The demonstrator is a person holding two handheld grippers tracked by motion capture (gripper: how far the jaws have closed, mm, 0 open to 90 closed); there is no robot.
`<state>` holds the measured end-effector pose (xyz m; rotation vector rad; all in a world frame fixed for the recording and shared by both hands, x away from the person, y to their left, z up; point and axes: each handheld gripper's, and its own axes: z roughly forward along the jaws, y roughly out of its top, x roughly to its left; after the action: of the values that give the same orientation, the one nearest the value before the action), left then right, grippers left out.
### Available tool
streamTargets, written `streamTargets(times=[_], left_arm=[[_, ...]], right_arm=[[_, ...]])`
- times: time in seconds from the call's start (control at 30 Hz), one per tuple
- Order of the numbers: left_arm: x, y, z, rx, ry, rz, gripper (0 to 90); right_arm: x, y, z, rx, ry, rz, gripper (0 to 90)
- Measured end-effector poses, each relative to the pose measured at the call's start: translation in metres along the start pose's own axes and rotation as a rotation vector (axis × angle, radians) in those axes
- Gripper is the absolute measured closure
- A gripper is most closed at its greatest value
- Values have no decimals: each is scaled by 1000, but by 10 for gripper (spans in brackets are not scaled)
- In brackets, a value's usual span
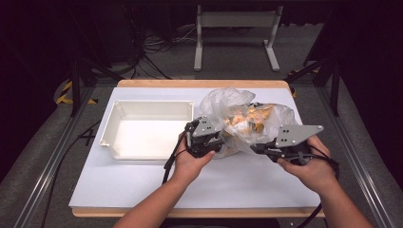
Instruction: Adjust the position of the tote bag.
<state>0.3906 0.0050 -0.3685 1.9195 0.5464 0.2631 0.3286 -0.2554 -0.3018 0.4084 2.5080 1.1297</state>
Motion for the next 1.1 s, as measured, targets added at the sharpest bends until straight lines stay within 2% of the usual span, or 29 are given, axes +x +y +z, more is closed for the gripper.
streamTargets(times=[0.1,0.17,0.2,0.33,0.37,0.43,0.5,0.53,0.63,0.67,0.73,0.87,0.97,1.0,1.1], left_arm=[[3,-1,0,7,-12,0,747],[4,-3,0,5,-14,-5,747],[4,-3,0,6,-17,-4,747],[4,-4,-1,5,-20,6,747],[4,-4,-1,6,-19,13,747],[3,-5,-1,9,-21,21,747],[2,-5,-1,9,-23,25,747],[2,-5,-1,11,-22,35,747],[1,-6,-1,10,-26,36,747],[1,-6,-1,10,-27,36,747],[1,-6,-1,10,-29,36,747],[1,-7,-1,9,-30,38,747],[1,-7,-1,11,-29,38,746],[1,-7,-1,8,-30,36,746],[1,-7,-2,7,-30,33,745]], right_arm=[[-3,-13,12,25,16,32,868],[-6,-17,17,23,28,58,743],[-6,-17,17,8,28,81,705],[-10,-8,2,-73,25,113,643],[-13,-5,-4,-86,13,122,642],[-18,-2,-11,-74,-16,130,629],[-21,-1,-13,-66,-19,145,604],[-27,-1,-17,-76,-23,207,537],[-34,-2,-21,-96,-42,247,502],[-41,-4,-25,-129,-74,288,444],[-48,-6,-29,-164,-114,317,399],[-59,-7,-35,-211,-156,353,357],[-65,-4,-39,-274,-175,380,334],[-66,-3,-40,-288,-175,387,340],[-72,-3,-43,-310,-151,426,462]])
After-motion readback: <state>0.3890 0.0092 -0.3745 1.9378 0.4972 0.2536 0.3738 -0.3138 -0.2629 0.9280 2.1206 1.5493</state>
